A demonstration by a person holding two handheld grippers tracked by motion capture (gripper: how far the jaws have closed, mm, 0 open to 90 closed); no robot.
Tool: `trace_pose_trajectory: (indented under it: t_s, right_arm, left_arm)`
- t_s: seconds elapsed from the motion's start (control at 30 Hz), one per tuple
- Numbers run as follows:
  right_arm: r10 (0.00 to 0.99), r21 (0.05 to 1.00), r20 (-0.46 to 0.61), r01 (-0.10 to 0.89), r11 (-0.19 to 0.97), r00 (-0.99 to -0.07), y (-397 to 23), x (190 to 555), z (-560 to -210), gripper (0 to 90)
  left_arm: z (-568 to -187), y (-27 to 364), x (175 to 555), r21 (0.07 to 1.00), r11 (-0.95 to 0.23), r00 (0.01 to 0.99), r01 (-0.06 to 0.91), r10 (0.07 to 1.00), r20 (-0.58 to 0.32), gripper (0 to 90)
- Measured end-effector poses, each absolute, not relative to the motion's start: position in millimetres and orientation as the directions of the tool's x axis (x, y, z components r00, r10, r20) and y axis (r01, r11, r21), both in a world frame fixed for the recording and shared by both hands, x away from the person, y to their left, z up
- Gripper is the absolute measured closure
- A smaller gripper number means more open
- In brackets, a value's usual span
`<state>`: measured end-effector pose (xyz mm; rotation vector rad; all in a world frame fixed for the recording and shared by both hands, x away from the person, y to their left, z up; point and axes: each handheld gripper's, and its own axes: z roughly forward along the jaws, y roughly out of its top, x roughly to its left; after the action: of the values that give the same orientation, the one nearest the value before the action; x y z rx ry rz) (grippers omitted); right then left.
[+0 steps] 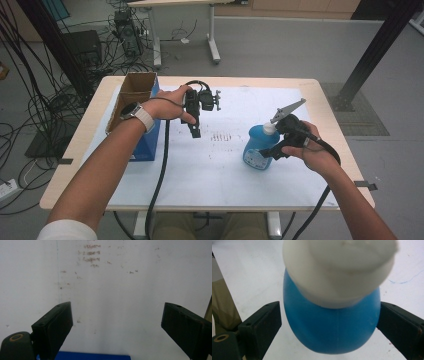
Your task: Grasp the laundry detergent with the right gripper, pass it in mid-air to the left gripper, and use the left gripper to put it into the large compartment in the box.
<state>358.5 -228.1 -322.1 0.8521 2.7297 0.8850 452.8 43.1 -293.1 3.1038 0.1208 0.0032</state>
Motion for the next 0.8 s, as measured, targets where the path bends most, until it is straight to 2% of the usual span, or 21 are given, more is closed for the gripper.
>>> trace_pose_trajectory:
  t_s: [0.8]
  right_arm:
    - [0.57,0.628,0.045,0.467,0.622,-0.82,-233,355,-338,6.8]
  left_arm:
    - [-295,43,453,0.038,-0.996,0.997,0.082,0.082,-0.003,10.6]
